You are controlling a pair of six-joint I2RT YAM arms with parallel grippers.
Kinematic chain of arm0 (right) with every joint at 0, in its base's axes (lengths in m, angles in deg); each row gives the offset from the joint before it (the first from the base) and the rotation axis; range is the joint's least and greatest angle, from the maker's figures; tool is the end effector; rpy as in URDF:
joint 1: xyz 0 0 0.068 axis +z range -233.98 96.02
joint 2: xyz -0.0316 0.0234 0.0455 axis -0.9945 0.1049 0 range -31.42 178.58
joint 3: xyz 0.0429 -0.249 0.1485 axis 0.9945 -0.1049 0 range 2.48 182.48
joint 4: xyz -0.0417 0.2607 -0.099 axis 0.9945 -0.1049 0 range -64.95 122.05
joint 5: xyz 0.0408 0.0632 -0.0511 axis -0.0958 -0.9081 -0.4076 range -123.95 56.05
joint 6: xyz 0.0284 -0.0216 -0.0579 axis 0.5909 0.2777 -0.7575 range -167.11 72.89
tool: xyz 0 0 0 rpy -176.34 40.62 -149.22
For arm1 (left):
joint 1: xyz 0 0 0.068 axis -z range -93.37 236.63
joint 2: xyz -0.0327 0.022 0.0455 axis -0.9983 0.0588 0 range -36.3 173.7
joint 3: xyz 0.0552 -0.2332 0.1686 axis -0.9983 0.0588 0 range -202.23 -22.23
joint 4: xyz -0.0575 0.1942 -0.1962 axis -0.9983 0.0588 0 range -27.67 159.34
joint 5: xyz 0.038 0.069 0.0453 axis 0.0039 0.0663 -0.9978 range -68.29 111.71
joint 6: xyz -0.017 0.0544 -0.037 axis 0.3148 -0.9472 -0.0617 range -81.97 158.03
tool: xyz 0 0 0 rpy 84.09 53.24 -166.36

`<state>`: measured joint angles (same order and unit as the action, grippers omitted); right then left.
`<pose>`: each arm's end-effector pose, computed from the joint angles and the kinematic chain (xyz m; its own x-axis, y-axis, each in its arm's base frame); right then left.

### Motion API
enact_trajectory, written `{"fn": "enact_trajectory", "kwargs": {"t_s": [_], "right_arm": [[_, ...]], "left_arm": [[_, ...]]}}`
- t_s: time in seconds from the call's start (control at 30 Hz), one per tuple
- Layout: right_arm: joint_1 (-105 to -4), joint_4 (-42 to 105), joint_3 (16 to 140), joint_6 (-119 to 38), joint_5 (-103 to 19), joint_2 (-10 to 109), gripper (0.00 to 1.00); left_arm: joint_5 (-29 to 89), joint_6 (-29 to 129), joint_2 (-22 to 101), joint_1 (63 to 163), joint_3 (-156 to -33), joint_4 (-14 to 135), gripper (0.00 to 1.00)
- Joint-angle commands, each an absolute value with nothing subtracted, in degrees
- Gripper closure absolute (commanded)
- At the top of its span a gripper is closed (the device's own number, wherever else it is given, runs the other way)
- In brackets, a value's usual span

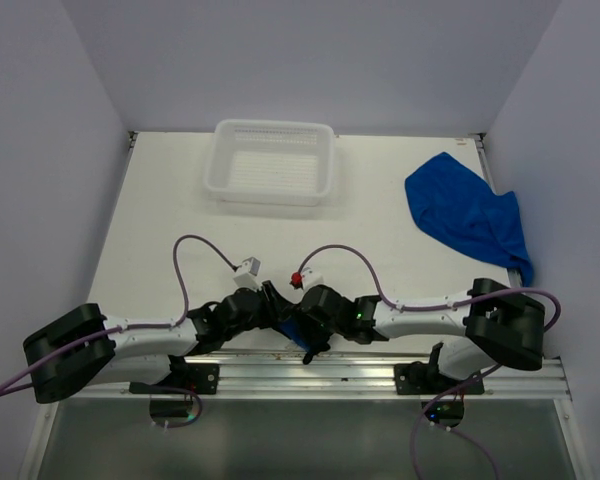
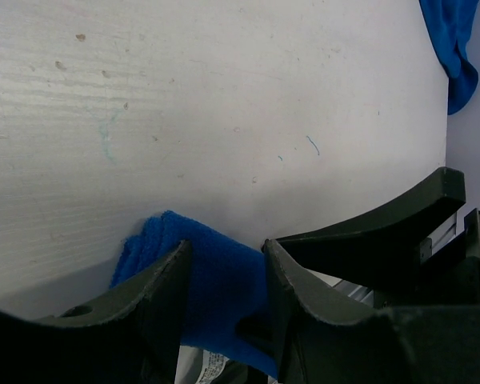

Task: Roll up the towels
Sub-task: Roll the towel, then place the rolled towel into the container

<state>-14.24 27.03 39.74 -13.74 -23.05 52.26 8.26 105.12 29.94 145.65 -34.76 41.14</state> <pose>0.1121 0.2736 0.1449 -0.7104 -0.3647 -0.6019 -0.5863 0.7798 0.2194 0.1235 -0.1810 0.1264 -0.7828 -0.4367 -0.4434 0.0304 0.6847 -0.7282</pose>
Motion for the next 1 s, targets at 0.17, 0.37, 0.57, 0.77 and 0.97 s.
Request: {"fn": "enact_trajectory", "kwargs": {"t_s": [0.17, 0.37, 0.57, 0.77, 0.97], "right_arm": [[-14.19, 27.56, 37.28, -14.06, -21.29, 54.36, 0.43], [-11.39, 26.87, 37.02, -12.57, -19.72, 54.62, 0.59], [-7.61, 28.62, 36.14, -8.44, -17.17, 59.19, 0.7], [-6.54, 28.19, 36.23, -5.97, -15.41, 57.8, 1.0], [-6.63, 24.33, 38.51, -6.06, -14.26, 54.37, 1.0]], "left_arm": [[5.54, 104.91, 28.74, 146.04, -33.92, 47.04, 0.53], [4.13, 101.14, 27.86, 145.96, -36.11, 49.67, 0.48], [9.3, 96.57, 29.53, 139.72, -39.1, 50.74, 0.47], [13.7, 92.7, 23.04, 131.73, -41.38, 56.51, 0.4], [18.19, 85.76, 16.79, 121.88, -50.96, 68.99, 0.27]]}}
